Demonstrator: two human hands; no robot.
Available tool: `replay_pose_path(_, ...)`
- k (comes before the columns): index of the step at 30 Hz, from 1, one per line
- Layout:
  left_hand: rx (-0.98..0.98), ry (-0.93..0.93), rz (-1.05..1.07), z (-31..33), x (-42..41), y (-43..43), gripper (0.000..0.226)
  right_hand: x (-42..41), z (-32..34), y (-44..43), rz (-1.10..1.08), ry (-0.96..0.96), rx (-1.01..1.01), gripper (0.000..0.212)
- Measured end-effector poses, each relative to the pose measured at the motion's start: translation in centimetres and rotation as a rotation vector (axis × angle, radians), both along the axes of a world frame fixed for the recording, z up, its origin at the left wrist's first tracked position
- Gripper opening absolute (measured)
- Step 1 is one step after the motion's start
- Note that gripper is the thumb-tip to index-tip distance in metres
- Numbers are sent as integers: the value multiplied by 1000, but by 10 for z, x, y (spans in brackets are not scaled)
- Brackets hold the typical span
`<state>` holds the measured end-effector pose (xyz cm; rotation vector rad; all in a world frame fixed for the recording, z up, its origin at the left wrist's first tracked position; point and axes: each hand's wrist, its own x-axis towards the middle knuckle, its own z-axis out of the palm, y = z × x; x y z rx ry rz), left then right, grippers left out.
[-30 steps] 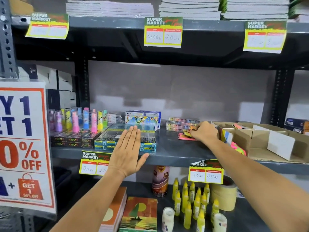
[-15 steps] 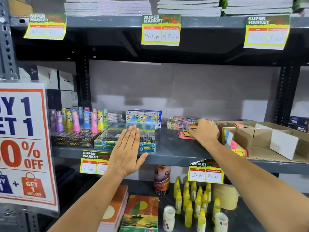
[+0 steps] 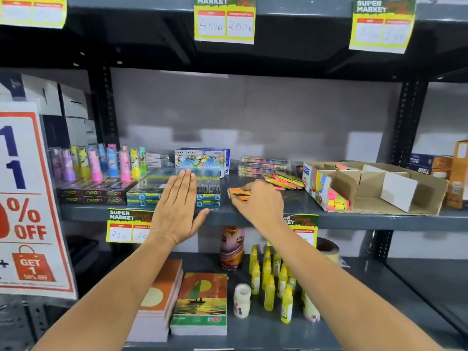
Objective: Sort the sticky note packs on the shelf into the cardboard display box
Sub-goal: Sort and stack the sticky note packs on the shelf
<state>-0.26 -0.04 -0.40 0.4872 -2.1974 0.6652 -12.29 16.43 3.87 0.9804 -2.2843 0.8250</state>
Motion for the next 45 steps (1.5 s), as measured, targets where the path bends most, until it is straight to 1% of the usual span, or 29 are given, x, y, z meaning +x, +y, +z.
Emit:
replay_pose_path(7,11,2,-14,-1,0,1,85,7,-5,-4,-52,-15,76,43)
replay_pose_path(12,7,14,-26,-2,0,-1,85,10,-2,-4,-90,54,144,46)
replay_pose_path(18,12,19,-37,-2,0,0,86,4,11,-7,-101,60,233,54)
replay_pose_path(20,12,15,-41,-2,0,0,85,0,17,-5,-94,24,213,56)
replay_pose_path(22,12,17,-42,-2,0,0,85,-7,25,-1,-107,0,151,58)
replay_pose_path(24,9,21,-42,-3,0,-1,85,-24,31,1,-124,-18,93,55)
replay_pose_path(27,6,22,-46,-3,0,-1,85,-63,36,6,-146,-94,92,50)
replay_pose_path(29,2,26,-48,-3,-1,-2,85,-86,37,11,-171,-167,152,55)
replay_pose_path(32,-3,30,-47,-3,-1,-3,85,-107,34,15,-198,-285,331,71)
replay_pose_path(34,-5,31,-47,-3,-1,-3,85,-113,30,13,-208,-295,402,70)
replay_pose_path(37,-5,31,-47,-4,-1,-3,85,-116,28,10,-237,-214,344,60)
replay_pose_path(39,-6,33,-50,-4,-1,-3,85,-116,28,8,-262,-142,313,62)
replay_pose_path(42,-8,33,-52,-4,-2,-4,84,-114,27,7,-254,-138,278,65)
replay_pose_path(45,-6,33,-50,-5,-2,-4,84,-115,28,3,-266,-141,241,62)
